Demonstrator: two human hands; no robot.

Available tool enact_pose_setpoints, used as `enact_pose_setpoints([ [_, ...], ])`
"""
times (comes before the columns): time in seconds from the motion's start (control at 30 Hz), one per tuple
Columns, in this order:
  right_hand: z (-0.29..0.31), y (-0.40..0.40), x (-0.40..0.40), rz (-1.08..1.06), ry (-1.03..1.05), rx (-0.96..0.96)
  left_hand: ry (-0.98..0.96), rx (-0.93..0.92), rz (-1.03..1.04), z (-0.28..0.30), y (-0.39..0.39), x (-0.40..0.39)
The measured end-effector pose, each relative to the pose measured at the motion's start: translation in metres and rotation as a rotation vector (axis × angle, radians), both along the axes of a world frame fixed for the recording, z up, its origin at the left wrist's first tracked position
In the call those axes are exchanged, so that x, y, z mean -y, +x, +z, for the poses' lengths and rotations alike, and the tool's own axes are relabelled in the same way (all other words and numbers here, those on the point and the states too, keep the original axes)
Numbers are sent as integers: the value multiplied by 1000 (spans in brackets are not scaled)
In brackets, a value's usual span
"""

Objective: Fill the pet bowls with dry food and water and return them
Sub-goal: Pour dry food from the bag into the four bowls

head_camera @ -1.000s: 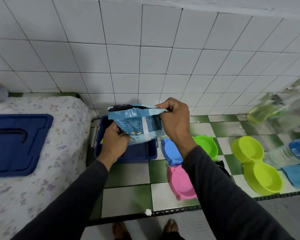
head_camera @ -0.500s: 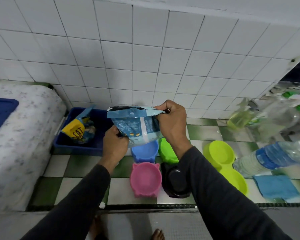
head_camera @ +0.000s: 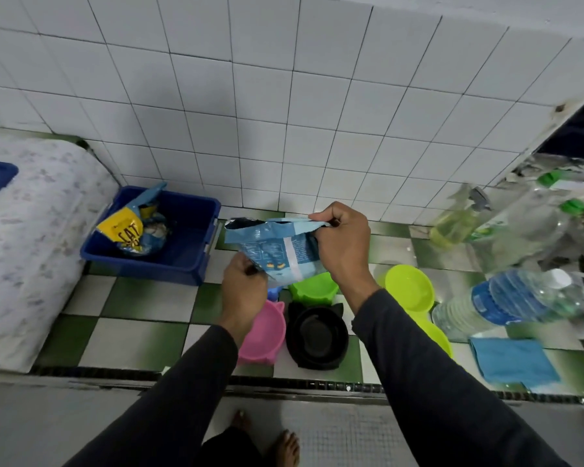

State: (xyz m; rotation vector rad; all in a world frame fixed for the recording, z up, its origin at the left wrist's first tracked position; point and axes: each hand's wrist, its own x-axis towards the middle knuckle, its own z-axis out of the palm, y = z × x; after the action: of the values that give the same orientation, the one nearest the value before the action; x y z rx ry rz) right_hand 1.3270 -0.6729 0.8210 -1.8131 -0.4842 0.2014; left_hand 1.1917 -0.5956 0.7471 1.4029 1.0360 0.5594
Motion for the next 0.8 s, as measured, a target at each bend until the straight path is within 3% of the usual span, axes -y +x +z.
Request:
enact_pose_setpoints([
  [0.37,-7,18,3,-27,-139,155,-332,112,-74,-25,39,14],
  [0.8,-17,36,-1,149,-280,356,-634,244,46,-39,77,42],
])
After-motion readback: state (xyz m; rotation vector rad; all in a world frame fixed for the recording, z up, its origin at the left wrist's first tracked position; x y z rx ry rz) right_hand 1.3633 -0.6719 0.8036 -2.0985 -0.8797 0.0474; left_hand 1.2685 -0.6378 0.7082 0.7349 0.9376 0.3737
